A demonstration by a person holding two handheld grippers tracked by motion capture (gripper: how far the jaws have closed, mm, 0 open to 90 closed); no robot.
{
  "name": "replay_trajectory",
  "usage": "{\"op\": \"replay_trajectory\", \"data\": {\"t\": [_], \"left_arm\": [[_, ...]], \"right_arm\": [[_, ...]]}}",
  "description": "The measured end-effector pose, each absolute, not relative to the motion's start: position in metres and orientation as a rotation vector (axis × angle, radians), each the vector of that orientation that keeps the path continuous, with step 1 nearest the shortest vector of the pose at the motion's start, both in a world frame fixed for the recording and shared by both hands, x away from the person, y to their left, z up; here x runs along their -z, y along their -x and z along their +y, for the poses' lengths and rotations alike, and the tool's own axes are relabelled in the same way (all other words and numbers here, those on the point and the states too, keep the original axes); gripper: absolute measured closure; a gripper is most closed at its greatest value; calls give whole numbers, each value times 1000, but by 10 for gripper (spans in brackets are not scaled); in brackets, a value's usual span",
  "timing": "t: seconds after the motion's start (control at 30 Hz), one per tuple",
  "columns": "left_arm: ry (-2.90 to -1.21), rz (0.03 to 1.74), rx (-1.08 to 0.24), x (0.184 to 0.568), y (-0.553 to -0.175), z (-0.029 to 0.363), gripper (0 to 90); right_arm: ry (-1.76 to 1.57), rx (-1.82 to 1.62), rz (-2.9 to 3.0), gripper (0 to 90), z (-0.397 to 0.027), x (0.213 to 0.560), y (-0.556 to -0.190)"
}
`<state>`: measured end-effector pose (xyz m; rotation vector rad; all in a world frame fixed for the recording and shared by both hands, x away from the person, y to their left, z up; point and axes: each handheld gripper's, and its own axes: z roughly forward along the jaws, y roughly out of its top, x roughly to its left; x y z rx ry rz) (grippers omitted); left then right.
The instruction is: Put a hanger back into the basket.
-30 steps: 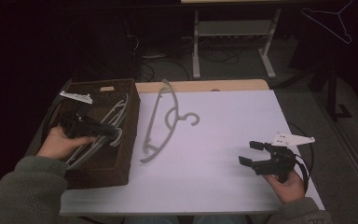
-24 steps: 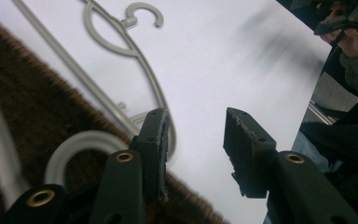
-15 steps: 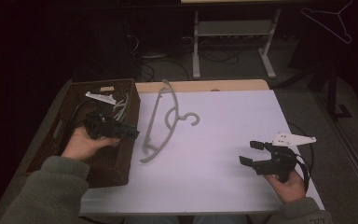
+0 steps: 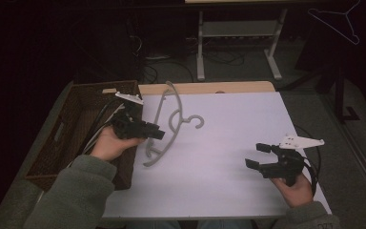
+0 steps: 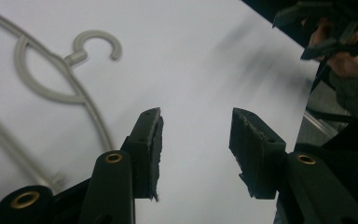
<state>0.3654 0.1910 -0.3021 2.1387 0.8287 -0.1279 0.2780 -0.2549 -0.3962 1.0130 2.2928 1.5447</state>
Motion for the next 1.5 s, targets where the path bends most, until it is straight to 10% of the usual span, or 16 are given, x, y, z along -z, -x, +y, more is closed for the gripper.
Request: {"op": "replay_trajectory", "data": {"t": [0.63,1.5], "left_arm": [[-2114,1036,95,355,-425,126,531],[-2148,1333,74,422,-457,136,531]], "right_arm": [[-991,-1585,2285,193,-259,394,-275],[-980,-1608,2279,192,-261,393,-273]]}}
